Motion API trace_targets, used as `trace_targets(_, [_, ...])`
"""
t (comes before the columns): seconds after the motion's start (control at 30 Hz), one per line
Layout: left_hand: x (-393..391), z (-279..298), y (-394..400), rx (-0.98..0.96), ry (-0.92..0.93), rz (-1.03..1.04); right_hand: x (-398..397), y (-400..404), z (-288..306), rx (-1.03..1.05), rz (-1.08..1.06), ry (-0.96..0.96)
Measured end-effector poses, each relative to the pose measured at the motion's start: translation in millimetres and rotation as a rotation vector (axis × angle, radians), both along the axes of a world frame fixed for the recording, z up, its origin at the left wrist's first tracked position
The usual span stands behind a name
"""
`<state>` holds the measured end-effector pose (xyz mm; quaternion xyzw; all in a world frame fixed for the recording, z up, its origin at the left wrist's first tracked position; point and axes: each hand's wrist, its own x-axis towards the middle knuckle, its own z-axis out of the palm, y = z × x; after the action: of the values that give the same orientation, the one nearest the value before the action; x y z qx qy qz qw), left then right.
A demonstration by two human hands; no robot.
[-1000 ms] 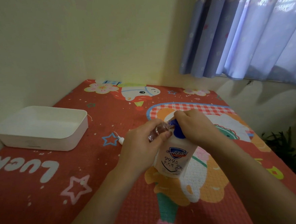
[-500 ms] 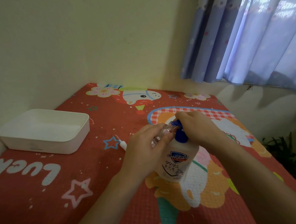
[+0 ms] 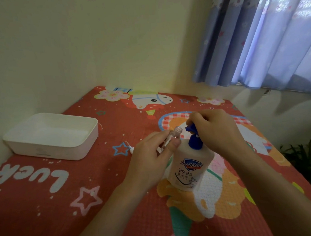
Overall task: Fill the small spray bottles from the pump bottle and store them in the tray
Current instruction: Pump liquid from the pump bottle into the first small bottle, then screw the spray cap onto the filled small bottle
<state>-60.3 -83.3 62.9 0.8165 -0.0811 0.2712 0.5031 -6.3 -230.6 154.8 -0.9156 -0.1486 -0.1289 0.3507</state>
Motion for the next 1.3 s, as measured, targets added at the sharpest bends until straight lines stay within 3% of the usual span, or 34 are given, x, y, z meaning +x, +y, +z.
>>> trace_targets(0.2, [-6, -2, 21, 0.019, -0.032, 0.129, -1, 14, -2, -0.033, 0.020, -0.217])
trace_targets(0.47, [-14, -13, 49, -0.129, 0.002, 0.211, -15, 44, -9, -0.180, 0.144, -0.479])
trace_targets(0.77, [-18, -31, 81, -0.169, 0.062, 0.257, -21, 76, -26, -0.217, 0.250, -0.489])
trace_targets(1.3, [-27, -47, 100, -0.176, 0.057, 0.355, 15, 129, -106, -0.397, 0.187, -0.229])
